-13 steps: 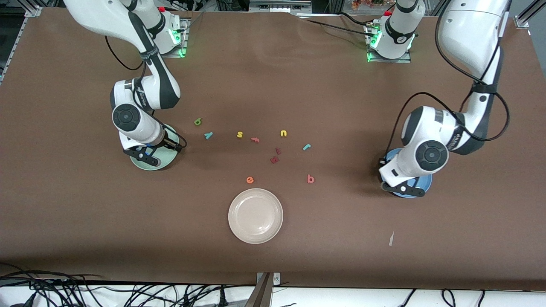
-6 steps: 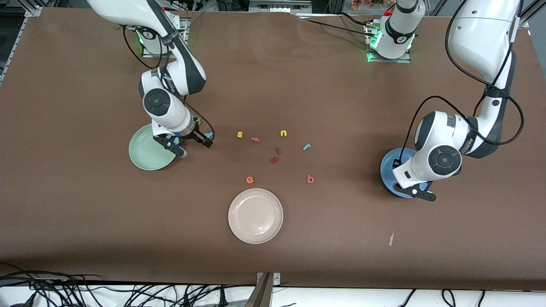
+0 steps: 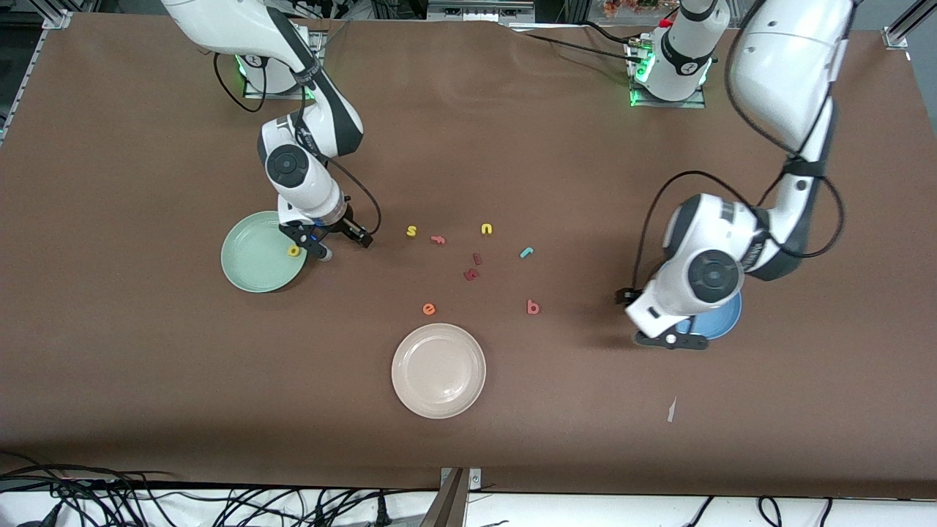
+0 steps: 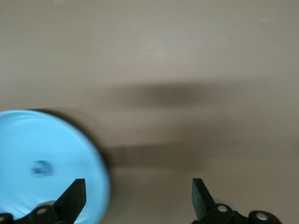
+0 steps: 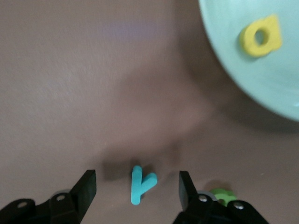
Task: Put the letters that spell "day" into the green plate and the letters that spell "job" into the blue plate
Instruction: 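Grasp the teal y with the right gripper while the left gripper grasps q, then place the y on the green plate while the left gripper lifts the q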
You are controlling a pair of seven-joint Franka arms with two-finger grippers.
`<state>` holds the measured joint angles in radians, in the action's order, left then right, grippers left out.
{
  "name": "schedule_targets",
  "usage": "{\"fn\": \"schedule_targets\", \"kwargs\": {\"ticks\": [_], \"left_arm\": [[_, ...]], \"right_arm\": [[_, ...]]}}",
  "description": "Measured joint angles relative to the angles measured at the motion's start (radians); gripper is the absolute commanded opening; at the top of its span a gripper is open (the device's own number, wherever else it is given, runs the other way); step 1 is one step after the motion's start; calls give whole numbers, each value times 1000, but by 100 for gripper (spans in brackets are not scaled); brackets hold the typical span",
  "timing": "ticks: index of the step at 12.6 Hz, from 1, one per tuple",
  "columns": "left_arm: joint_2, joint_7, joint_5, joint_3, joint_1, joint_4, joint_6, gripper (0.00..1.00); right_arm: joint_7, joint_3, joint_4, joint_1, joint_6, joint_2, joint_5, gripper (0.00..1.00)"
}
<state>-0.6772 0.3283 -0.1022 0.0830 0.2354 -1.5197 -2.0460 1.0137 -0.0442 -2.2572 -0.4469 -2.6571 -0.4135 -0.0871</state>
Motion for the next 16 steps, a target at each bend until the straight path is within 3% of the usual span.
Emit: {"fn": "schedule_targets", "kwargs": {"ticks": [4, 5, 10, 12, 15, 16], "left_arm": [[-92, 144, 66, 0, 103, 121, -6, 100], [-106, 161, 82, 0, 117, 142, -6, 100], [-210, 296, 90, 1, 189, 208, -117, 96], [-238, 315, 90, 1, 203, 216, -145, 89], [-249, 318, 90, 1, 207, 219, -150, 73], [-251, 323, 90, 1, 211, 219, -150, 68]], "right_arm": [[6, -4, 0, 1, -6, -5, 0, 12], [6, -4, 0, 1, -6, -2, 0, 7], [-2, -2, 16, 2, 17, 22, 0, 5], [-53, 28, 58, 2, 134, 56, 1, 6], [-306, 165, 99, 7, 286, 98, 0, 8], [-408, 222, 98, 12, 295, 99, 0, 26]]}}
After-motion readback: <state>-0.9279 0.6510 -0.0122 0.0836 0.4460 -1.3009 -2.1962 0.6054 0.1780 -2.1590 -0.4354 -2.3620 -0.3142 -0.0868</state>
